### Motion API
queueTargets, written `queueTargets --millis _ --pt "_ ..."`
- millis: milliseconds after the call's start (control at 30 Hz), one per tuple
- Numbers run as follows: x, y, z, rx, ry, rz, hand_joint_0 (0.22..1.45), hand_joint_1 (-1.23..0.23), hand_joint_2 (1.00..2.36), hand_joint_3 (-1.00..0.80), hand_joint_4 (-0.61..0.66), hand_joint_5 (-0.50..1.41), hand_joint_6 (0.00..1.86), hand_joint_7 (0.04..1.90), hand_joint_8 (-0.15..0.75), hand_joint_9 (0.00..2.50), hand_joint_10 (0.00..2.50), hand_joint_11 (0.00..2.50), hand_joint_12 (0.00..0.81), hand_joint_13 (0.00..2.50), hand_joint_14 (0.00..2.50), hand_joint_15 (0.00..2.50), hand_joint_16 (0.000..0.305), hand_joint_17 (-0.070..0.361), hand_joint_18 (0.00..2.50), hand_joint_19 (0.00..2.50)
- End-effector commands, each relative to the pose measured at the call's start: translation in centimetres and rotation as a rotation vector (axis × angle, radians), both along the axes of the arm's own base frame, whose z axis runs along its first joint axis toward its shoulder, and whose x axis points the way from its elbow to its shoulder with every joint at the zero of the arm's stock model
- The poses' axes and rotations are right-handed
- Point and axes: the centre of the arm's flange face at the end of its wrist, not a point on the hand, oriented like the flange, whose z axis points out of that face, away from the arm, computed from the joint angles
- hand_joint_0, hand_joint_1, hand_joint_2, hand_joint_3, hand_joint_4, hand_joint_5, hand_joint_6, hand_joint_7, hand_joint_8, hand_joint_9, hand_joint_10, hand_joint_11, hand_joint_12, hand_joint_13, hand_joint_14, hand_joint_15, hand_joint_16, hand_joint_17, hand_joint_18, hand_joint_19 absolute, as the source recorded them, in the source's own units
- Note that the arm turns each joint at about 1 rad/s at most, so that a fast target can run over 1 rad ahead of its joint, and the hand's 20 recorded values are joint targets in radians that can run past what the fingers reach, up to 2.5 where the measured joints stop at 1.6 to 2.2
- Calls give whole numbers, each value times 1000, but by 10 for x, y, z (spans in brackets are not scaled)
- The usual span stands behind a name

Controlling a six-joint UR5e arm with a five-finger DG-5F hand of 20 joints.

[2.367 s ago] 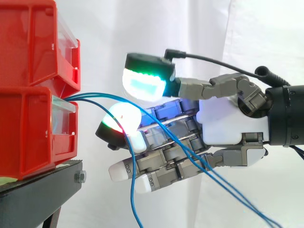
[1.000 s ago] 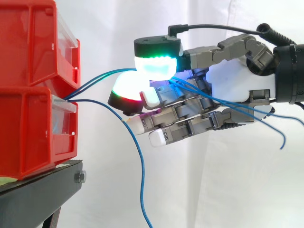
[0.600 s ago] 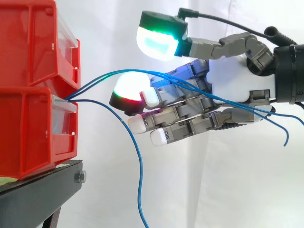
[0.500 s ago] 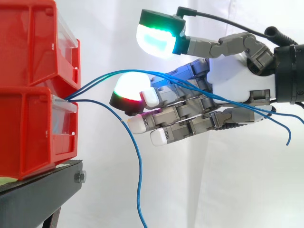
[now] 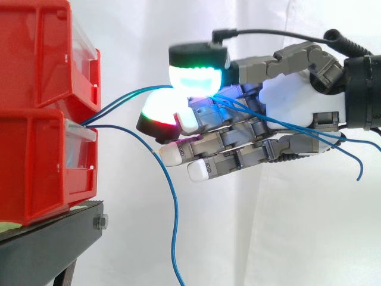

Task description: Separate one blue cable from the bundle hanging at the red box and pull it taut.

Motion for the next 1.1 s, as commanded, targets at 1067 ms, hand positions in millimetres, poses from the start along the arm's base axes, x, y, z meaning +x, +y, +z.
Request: queueTargets --millis 1067 --pt "1 23 -1 17 -9 18 656 -560 1015 -308 242 -106 503 1172 295 1009 21 765 317 760 13 353 32 72 671 423"
